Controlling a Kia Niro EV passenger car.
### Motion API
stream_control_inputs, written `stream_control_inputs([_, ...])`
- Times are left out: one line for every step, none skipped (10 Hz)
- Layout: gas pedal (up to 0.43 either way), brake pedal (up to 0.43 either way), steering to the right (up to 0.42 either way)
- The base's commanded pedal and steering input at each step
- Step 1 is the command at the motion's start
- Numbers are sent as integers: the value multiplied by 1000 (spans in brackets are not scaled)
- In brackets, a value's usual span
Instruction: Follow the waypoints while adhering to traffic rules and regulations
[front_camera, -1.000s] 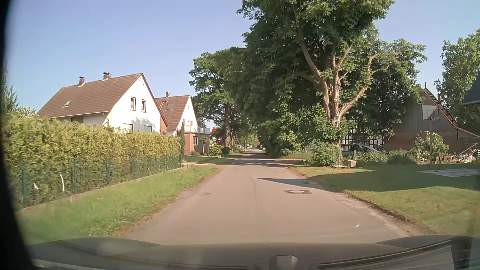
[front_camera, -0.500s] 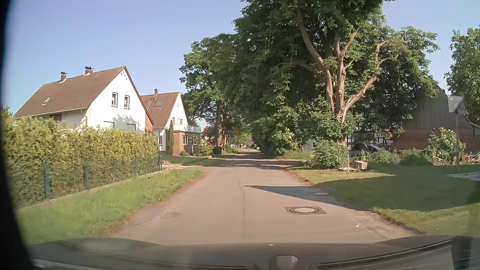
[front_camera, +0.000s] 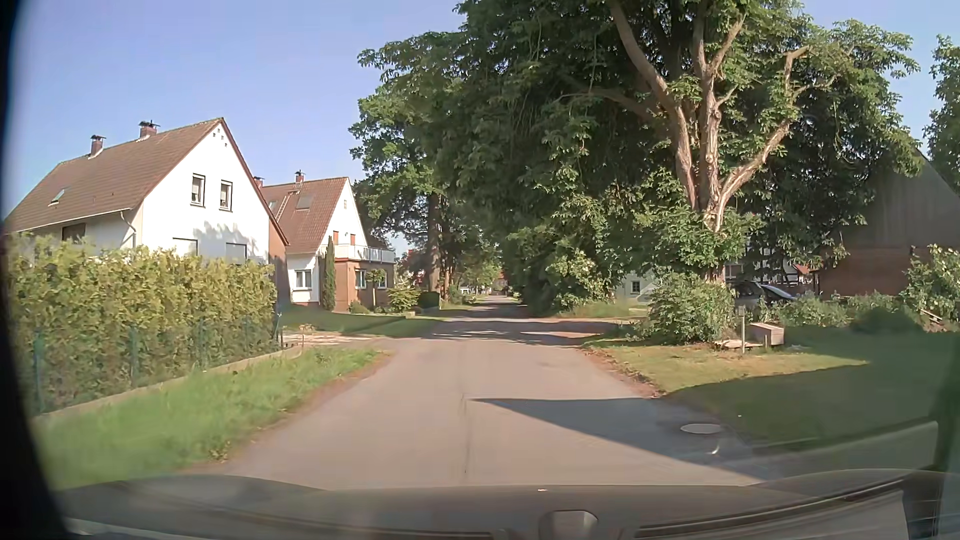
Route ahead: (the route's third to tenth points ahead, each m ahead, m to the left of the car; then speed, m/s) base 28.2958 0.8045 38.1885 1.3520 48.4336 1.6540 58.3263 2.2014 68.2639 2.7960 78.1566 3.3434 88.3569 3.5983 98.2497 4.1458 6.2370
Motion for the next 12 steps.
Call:
stream_control_inputs([138, 6, -16])
stream_control_inputs([138, 6, -16])
stream_control_inputs([138, 6, -14])
stream_control_inputs([138, 6, -10])
stream_control_inputs([138, 6, -8])
stream_control_inputs([138, 6, -8])
stream_control_inputs([138, 6, -10])
stream_control_inputs([138, 6, -10])
stream_control_inputs([138, 6, -11])
stream_control_inputs([138, 6, -12])
stream_control_inputs([138, 6, -11])
stream_control_inputs([138, 6, -8])
